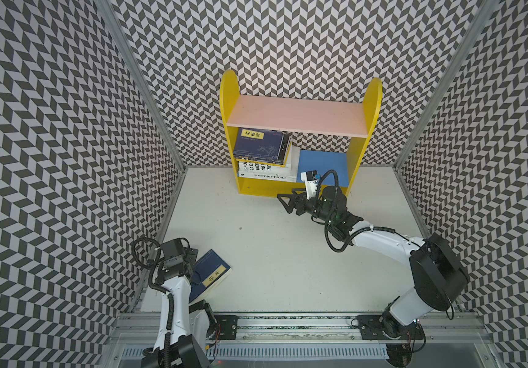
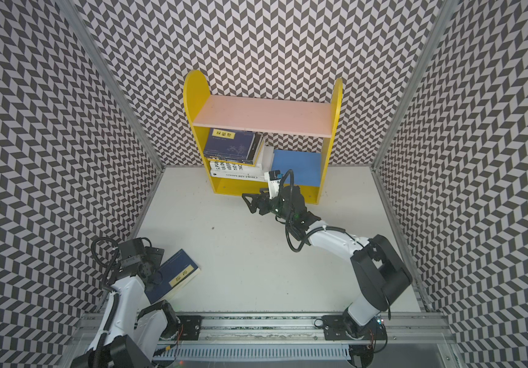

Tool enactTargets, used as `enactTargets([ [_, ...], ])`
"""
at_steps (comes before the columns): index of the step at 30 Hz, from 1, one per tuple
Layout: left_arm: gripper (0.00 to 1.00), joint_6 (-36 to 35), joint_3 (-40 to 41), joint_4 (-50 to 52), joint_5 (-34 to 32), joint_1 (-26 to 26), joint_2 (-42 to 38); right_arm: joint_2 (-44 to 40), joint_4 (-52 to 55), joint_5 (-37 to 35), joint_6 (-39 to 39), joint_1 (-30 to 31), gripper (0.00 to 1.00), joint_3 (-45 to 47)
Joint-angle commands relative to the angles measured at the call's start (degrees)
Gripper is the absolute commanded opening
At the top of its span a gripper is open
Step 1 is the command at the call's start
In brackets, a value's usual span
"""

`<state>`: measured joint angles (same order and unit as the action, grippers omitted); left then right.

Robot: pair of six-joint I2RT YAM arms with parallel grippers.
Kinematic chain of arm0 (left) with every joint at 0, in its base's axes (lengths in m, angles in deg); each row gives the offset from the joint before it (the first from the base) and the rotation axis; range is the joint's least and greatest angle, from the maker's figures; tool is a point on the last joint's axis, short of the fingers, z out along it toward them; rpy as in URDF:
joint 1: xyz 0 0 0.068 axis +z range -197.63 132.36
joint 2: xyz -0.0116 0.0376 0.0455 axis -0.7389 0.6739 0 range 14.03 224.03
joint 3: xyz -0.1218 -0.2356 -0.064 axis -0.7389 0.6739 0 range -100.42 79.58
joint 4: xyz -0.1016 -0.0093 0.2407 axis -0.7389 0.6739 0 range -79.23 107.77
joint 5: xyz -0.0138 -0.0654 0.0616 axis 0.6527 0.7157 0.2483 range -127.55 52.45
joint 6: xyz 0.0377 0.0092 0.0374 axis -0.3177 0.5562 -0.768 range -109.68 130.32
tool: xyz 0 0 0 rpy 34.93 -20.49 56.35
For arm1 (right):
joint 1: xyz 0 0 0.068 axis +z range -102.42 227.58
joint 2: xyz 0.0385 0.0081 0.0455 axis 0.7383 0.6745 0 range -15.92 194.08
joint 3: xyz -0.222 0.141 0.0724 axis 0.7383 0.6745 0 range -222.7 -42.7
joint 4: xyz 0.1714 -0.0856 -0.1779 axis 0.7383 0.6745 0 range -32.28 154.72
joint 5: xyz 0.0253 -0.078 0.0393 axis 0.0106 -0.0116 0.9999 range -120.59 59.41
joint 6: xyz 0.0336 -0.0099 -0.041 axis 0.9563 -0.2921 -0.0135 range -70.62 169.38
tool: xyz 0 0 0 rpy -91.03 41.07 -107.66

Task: Stacking books/files
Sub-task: Move the book to the center of the table.

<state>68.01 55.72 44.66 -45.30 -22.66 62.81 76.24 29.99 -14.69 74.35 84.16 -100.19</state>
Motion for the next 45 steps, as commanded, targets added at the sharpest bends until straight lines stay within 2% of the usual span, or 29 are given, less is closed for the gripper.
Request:
enactTargets([
  [1,1.0,1.9,-0.78,2.1,-2.65,1.55,1.0,2.23,-3.35,0.98,0.12,0.07,0.91,-1.28],
  [9,1.0,0.04,-2.99,1.54,-6.66,7.79,3.17,5.35,-4.28,5.37,2.59,0.08,0.91,-2.27],
  [13,1.0,-0.86,-0.13,-0.74,1.69,12.45,3.95,5.09,-4.02,4.93,2.14,0.0,0.91,-2.05],
  [18,1.0,0.32,3.55,-1.32,8.72,12.32,2.13,6.74,-2.26,6.66,1.8,-0.01,0.91,-3.79],
  [20,1.0,0.15,4.95,-2.65,15.03,11.45,1.55,8.16,-0.6,7.85,1.64,0.07,0.89,-5.06],
  [22,1.0,1.27,6.32,-5.35,20.32,8.13,0.84,9.15,-0.79,8.06,1.94,0.05,0.89,-5.1],
  [24,1.0,3.38,7.28,-9.27,23.4,1.88,0.24,10.19,0.08,7.75,1.98,-0.01,0.89,-5.79],
  [30,0.99,14.57,9.43,-29.48,27.48,-24.2,2.53,13.32,3.63,7.74,2.34,-0.27,0.88,-8.01],
  [32,0.98,14.77,7.02,-34.48,28.78,-31.14,5.67,14.19,4.42,7.96,3.3,-0.8,0.87,-8.58],
  [34,0.98,10.89,2.13,-33.38,27.92,-35.84,8.2,14.99,5.73,8.44,4.19,-1.6,0.86,-9.37],
  [36,0.98,4.41,-3.59,-28.01,24.63,-38.03,9.63,15.62,8.11,9.15,4.59,-2.74,0.85,-10.37],
  [40,0.99,-9.55,-11.82,-20.51,16.09,-37.62,11.64,16.21,12.29,10.58,6.03,-4.75,0.81,-11.44],
  [43,0.97,-18.09,-15.41,-20.77,16.83,-35.39,15.97,15.55,11.81,11.62,9.79,-5.6,0.8,-9.42],
  [45,0.97,-20.69,-17.28,-21.59,16.15,-34.96,19.97,15.54,12.3,12.58,11.52,-5.62,0.78,-8.28],
])
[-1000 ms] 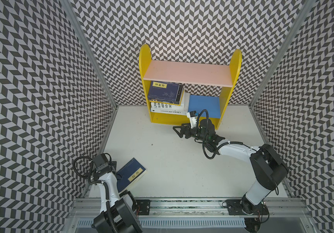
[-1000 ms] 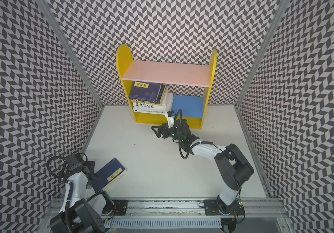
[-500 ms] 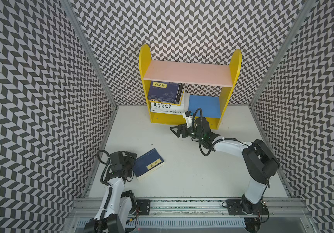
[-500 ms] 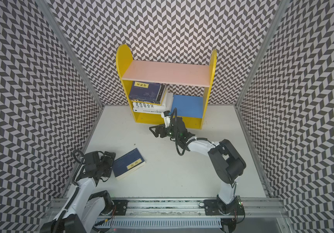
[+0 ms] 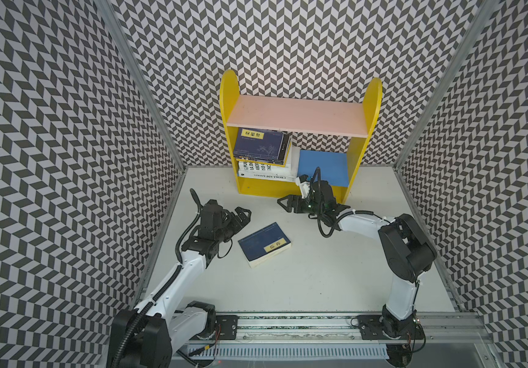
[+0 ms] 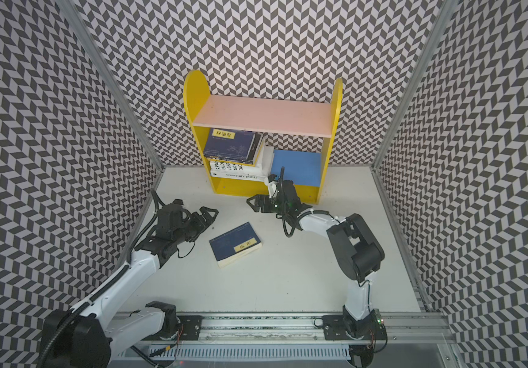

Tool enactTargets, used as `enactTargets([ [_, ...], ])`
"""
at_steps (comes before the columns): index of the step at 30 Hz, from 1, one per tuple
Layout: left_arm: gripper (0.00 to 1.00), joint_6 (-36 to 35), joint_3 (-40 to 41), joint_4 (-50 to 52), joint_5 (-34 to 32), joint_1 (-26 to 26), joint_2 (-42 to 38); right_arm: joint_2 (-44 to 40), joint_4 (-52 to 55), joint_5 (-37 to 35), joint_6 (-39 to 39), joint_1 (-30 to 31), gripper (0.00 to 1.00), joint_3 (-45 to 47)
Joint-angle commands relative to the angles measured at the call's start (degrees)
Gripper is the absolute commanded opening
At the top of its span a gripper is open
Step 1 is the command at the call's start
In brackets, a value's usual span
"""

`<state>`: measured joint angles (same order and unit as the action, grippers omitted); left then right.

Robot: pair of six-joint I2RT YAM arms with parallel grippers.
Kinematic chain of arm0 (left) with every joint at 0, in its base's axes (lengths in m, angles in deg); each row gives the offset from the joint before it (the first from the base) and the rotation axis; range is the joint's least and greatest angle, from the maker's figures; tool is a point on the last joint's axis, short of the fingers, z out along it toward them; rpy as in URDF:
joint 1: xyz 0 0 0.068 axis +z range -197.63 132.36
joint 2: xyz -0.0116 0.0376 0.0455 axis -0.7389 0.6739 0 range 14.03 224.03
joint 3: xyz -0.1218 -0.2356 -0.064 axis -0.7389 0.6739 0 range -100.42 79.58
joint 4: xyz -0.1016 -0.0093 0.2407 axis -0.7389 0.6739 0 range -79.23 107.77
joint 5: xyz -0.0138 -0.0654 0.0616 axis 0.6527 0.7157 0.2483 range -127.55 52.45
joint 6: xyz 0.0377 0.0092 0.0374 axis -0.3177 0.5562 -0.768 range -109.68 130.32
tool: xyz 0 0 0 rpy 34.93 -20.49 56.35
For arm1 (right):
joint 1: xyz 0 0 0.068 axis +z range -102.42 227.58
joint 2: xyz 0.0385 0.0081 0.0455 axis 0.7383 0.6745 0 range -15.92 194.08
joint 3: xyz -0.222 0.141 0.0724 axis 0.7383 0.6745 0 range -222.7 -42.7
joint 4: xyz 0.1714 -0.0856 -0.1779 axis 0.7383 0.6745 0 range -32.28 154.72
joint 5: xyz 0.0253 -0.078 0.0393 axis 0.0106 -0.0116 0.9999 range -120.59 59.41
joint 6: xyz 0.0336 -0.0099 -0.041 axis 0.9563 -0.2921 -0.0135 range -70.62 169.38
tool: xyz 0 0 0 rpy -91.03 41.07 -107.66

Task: Stacking books/files
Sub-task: Move the book to the center of the table, then rotate the book at the center of the table.

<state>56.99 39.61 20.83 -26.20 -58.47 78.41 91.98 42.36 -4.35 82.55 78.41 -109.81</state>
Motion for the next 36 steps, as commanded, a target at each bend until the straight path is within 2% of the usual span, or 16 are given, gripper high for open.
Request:
enactTargets([
  [1,0.96,-10.52,-1.44,0.21,-2.37,0.84,6.23,-0.08,0.23,3.19,3.93,0.15,0.77,2.01],
  [4,0.94,-11.25,-0.31,-7.16,0.91,0.82,10.65,-0.09,2.1,5.29,4.73,0.2,0.72,4.32],
  [8,0.93,-12.69,0.34,-10.85,2.93,0.85,15.5,-2.13,2.1,7.6,6.09,1.19,0.67,10.57],
  [13,0.93,-11.46,3.04,-16.39,7.06,0.56,19.85,-6.34,5.27,5.91,5.1,3.65,0.67,16.92],
  [16,0.93,-10.4,4.98,-18.33,7.19,0.07,21.39,-8.38,6.0,4.88,5.87,3.65,0.68,19.22],
  [29,0.93,-5.83,10.39,-21.31,5.96,-3.38,22.47,-7.51,1.71,8.85,11.12,7.42,0.68,23.17],
  [36,0.93,-3.53,12.72,-22.24,8.08,-5.72,19.91,-4.34,-1.29,9.8,11.22,7.0,0.68,18.98],
])
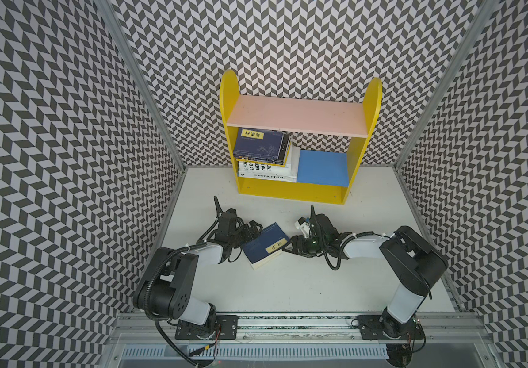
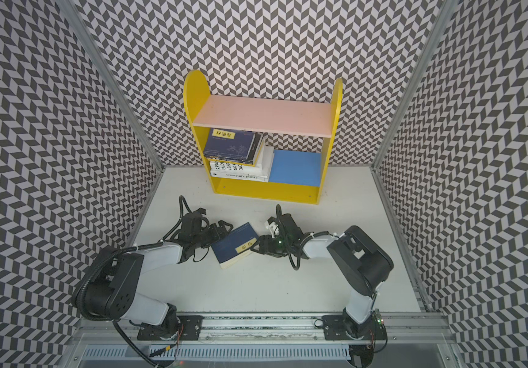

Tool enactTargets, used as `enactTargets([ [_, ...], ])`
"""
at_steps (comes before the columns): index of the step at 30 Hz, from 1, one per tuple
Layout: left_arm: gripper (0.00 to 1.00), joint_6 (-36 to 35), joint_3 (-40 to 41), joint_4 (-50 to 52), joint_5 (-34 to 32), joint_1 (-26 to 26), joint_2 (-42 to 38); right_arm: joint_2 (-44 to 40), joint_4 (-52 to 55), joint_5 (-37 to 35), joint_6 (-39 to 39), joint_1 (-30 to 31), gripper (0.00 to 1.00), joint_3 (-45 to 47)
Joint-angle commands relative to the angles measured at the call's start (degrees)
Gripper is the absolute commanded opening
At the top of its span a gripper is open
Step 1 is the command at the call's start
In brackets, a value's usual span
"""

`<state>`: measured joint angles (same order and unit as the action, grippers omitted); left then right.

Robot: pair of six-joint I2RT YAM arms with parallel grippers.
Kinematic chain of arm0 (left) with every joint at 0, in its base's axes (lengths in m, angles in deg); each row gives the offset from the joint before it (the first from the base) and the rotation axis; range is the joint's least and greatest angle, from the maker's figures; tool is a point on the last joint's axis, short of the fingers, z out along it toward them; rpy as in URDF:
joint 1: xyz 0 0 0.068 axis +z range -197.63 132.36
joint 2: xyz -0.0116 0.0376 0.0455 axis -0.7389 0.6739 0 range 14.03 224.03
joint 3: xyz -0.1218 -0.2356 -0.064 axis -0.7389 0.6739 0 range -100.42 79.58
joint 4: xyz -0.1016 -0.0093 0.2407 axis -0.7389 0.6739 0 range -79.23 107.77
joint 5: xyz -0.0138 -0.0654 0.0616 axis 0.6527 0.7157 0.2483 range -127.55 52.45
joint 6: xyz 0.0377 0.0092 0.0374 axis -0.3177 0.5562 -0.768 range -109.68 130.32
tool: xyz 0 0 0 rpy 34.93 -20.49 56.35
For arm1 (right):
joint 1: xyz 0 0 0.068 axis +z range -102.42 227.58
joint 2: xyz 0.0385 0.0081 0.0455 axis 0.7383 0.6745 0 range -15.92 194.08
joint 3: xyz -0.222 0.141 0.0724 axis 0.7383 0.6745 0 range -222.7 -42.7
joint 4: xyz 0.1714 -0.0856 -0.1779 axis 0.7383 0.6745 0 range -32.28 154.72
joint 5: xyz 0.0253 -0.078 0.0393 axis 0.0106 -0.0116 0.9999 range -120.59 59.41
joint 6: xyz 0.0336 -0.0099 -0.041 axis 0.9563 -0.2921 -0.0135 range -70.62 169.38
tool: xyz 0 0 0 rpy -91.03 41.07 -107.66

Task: Stacking books/files
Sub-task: Rotate the book at the center of the table.

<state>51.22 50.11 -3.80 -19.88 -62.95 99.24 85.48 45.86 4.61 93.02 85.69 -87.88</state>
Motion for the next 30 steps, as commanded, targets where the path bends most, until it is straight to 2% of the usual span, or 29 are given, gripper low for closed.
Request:
enactTargets([
  [1,0.93,2.74,2.98,1.97,2.8,-1.58,-1.68,2.81,-4.78,0.92,0.68,-0.59,0.68,-4.11],
  [5,0.93,6.99,6.65,-1.88,7.95,-5.27,-6.28,5.82,-1.78,-0.76,-1.96,-3.93,0.69,-9.66],
  [8,0.93,7.43,7.1,-5.03,12.44,-9.15,-9.2,5.17,-0.95,-3.91,-3.5,-7.47,0.69,-11.34],
  [13,0.93,5.71,4.85,3.0,4.24,-9.62,-13.71,3.44,2.72,-6.39,-7.1,-10.9,0.69,-13.86],
  [15,0.92,6.73,5.39,3.02,3.45,-8.58,-13.23,1.8,4.11,-8.05,-8.96,-10.69,0.68,-13.08],
  [19,0.9,8.35,5.5,1.38,6.01,-8.0,-8.74,-0.52,7.25,-11.22,-12.89,-9.36,0.66,-10.19],
  [23,0.88,9.53,5.87,-0.81,8.53,-8.07,-4.78,-1.63,8.75,-14.48,-17.75,-5.59,0.65,-8.17],
  [25,0.88,9.89,6.14,-1.47,8.7,-8.06,-4.43,-1.07,9.65,-17.59,-18.6,-3.42,0.61,-7.9],
  [30,0.88,9.8,6.3,-1.97,8.34,-8.07,-4.03,1.88,8.84,-20.63,-16.1,-1.11,0.4,-5.73],
])
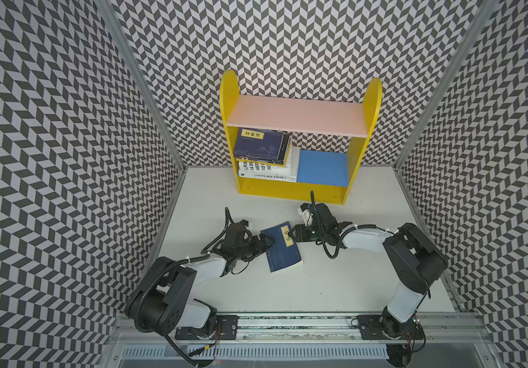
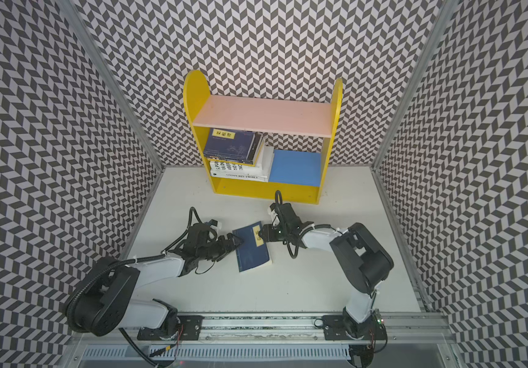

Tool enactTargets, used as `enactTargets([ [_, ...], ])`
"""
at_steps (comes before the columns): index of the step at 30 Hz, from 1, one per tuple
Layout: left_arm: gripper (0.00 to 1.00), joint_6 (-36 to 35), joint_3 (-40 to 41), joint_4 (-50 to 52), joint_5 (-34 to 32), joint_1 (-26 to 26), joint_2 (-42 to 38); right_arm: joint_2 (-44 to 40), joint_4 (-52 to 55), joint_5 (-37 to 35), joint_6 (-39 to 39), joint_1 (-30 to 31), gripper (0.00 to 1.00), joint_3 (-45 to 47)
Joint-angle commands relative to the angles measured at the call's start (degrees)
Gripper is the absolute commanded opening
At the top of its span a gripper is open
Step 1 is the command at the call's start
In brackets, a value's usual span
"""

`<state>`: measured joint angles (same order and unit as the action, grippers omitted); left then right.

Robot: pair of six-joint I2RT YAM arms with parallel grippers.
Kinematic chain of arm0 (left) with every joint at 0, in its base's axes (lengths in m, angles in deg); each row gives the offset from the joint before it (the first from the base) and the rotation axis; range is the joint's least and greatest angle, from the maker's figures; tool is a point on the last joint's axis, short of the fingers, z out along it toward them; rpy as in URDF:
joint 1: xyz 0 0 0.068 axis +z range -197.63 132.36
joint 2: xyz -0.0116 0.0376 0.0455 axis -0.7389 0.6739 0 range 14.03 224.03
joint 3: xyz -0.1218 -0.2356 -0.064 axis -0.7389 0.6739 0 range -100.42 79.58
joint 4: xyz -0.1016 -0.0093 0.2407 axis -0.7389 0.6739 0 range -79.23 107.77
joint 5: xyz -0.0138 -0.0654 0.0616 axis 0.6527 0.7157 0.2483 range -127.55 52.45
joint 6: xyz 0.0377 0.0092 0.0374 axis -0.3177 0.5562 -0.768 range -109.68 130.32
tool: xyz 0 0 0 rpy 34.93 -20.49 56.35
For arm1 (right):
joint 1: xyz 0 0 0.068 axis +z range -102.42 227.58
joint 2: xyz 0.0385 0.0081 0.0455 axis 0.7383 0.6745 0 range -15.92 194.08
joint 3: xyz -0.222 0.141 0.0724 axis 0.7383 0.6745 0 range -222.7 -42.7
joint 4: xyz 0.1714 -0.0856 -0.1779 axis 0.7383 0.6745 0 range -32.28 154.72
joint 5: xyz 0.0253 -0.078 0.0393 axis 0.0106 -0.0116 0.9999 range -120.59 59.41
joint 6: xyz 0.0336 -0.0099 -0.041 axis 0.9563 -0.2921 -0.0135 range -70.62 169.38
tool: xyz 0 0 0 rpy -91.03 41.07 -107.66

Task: Stacking books/files
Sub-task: Rotate the book at the center of the table, then pick up the book at the center of the table.

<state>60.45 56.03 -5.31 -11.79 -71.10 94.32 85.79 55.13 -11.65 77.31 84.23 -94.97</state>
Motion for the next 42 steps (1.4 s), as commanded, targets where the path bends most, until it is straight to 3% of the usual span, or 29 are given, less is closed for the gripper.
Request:
enactTargets([
  [1,0.88,0.58,0.35,-0.66,0.17,0.1,1.14,1.89,-0.26,-5.08,-0.08,0.49,0.36,1.59],
  [8,0.88,1.18,0.63,-3.95,2.13,0.13,4.08,3.31,1.99,-11.26,-1.66,1.23,0.2,1.85],
  [16,0.88,1.82,0.59,-7.12,4.43,0.08,5.29,7.34,1.72,-10.36,-2.32,3.23,0.14,1.32],
  [28,0.88,15.56,-0.47,-35.67,17.68,0.44,9.37,10.37,1.07,-8.65,-3.58,3.88,0.09,1.32],
  [30,0.86,15.54,-1.36,-34.04,17.7,0.44,8.75,10.36,0.76,-8.07,-3.63,3.87,0.09,1.31],
  [36,0.79,6.61,-4.53,-13.52,10.19,0.33,5.71,10.2,0.32,-7.21,-3.66,3.87,0.09,1.2],
  [42,0.55,6.62,-2.97,-12.5,7.14,0.1,8.1,9.28,-0.4,-5.56,-3.45,3.87,0.09,1.38],
])
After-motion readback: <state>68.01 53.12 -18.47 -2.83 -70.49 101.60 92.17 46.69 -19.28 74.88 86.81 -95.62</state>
